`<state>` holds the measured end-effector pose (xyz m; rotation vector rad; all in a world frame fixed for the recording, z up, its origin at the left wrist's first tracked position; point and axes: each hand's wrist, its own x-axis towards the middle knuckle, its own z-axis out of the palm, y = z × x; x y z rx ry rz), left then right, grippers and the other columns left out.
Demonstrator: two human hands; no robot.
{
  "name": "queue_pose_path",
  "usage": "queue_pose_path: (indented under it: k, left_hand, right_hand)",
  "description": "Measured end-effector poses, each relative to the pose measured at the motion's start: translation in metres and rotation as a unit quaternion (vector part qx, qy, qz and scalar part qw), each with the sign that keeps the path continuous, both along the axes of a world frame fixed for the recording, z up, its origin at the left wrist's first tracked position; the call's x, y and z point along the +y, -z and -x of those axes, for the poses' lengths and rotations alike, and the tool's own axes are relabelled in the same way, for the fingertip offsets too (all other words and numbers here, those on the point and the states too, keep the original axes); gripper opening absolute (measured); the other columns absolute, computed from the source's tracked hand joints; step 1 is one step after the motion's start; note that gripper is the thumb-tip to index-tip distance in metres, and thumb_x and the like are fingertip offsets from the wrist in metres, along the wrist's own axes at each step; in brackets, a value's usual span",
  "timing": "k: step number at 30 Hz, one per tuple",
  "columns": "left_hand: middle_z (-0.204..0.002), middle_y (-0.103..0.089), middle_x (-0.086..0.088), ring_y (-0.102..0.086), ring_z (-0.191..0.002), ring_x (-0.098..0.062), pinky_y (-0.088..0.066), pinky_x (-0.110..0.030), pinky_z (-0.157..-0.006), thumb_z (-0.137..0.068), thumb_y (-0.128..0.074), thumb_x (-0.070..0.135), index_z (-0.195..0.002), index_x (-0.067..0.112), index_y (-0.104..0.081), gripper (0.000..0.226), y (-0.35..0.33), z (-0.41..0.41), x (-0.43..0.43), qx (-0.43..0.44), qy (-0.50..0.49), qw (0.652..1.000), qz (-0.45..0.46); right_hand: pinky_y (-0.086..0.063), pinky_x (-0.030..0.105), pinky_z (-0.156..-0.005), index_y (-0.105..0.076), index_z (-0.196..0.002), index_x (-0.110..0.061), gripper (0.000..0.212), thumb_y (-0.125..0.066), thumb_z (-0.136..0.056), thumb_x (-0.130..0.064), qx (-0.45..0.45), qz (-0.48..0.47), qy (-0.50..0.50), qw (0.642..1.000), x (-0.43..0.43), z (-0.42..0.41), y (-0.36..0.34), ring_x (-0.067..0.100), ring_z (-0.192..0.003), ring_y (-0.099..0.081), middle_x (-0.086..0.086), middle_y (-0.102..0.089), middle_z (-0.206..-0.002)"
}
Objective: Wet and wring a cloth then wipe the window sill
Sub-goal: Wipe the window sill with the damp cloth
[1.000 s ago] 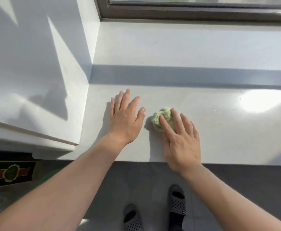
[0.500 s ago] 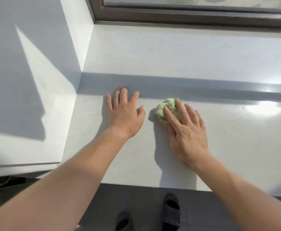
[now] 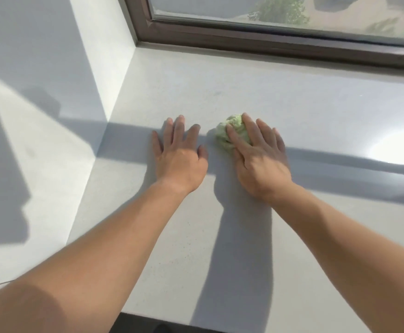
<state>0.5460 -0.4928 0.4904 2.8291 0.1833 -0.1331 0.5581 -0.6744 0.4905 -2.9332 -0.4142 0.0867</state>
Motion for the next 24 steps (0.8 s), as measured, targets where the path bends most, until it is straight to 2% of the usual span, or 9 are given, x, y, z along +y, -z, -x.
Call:
queue_pose_path:
  k: [2,4,8,10,11,15,21,24]
  left_hand:
    - [-0.166,-0.005,-0.002,0.007,-0.152,-0.022,0.008,-0.051,-0.120,-0.100,-0.033,0.036,-0.147,0.030,-0.029,0.047,0.005,0.002,-0.001,-0.006,0.001,1.000,-0.002]
    - [-0.166,-0.004,-0.001,0.008,-0.152,-0.021,0.009,-0.051,-0.120,-0.101,-0.031,0.037,-0.150,0.030,-0.025,0.050,0.010,0.005,-0.003,0.000,0.008,1.000,-0.013]
    - [-0.167,0.005,-0.001,0.014,-0.151,-0.023,0.010,-0.053,-0.120,-0.100,-0.021,0.044,-0.155,0.032,-0.009,0.058,0.008,0.009,-0.018,0.015,0.013,0.998,-0.052]
    - [-0.166,0.008,-0.003,0.017,-0.151,-0.026,0.010,-0.054,-0.119,-0.098,-0.013,0.051,-0.155,0.033,-0.004,0.060,0.007,0.008,-0.027,0.016,0.014,0.997,-0.072]
    - [-0.166,0.009,-0.003,0.018,-0.151,-0.027,0.010,-0.055,-0.119,-0.098,-0.011,0.054,-0.155,0.034,-0.002,0.061,0.007,0.008,-0.029,0.016,0.013,0.997,-0.078]
    - [-0.166,0.006,-0.003,0.016,-0.151,-0.028,0.007,-0.057,-0.119,-0.097,-0.012,0.058,-0.154,0.034,-0.005,0.063,0.005,0.012,-0.034,0.015,0.013,0.996,-0.090]
    - [-0.162,-0.003,-0.015,0.011,-0.149,-0.035,0.010,-0.057,-0.118,-0.097,-0.031,0.049,-0.150,0.027,-0.020,0.059,0.000,0.008,-0.045,0.015,-0.008,0.999,-0.048]
    - [-0.164,0.006,-0.014,0.018,-0.148,-0.035,0.013,-0.056,-0.117,-0.097,-0.025,0.051,-0.154,0.033,-0.011,0.061,0.004,0.004,-0.053,0.024,-0.028,0.997,-0.061]
  right_hand:
    - [-0.008,0.044,-0.121,-0.026,-0.151,-0.045,0.050,-0.030,-0.101,-0.041,0.004,-0.004,-0.100,0.995,-0.006,0.006,0.004,0.027,-0.149,-0.013,-0.005,-0.014,-0.164]
    - [-0.007,0.043,-0.121,-0.026,-0.150,-0.047,0.049,-0.031,-0.101,-0.041,0.004,-0.003,-0.106,0.994,-0.023,-0.013,0.007,0.026,-0.149,-0.013,-0.007,-0.015,-0.164]
    - [-0.007,0.048,-0.120,-0.026,-0.149,-0.046,0.048,-0.031,-0.101,-0.040,0.019,-0.013,0.092,0.995,-0.044,-0.075,0.002,0.028,-0.148,-0.009,-0.003,-0.009,-0.164]
    - [-0.006,0.049,-0.120,-0.023,-0.149,-0.045,0.050,-0.029,-0.100,-0.040,0.025,-0.011,0.130,0.991,-0.036,-0.090,-0.001,0.029,-0.148,-0.007,-0.002,-0.006,-0.164]
    - [-0.006,0.050,-0.120,-0.023,-0.149,-0.044,0.050,-0.029,-0.100,-0.040,0.023,-0.010,0.107,0.994,-0.028,-0.089,-0.001,0.029,-0.148,-0.007,-0.001,-0.006,-0.165]
    - [-0.008,0.049,-0.120,-0.025,-0.151,-0.042,0.050,-0.029,-0.101,-0.039,-0.017,0.002,-0.086,0.996,-0.011,-0.068,-0.001,0.029,-0.148,-0.011,-0.003,-0.012,-0.164]
    - [-0.007,0.051,-0.120,-0.022,-0.151,-0.044,0.051,-0.025,-0.100,-0.041,-0.015,0.015,-0.061,0.998,-0.005,-0.112,0.000,0.029,-0.147,-0.011,-0.002,-0.012,-0.163]
    - [-0.012,0.050,-0.117,-0.021,-0.151,-0.042,0.053,-0.026,-0.099,-0.040,-0.017,0.025,-0.030,0.999,0.006,-0.131,0.001,0.031,-0.144,-0.015,0.002,-0.013,-0.163]
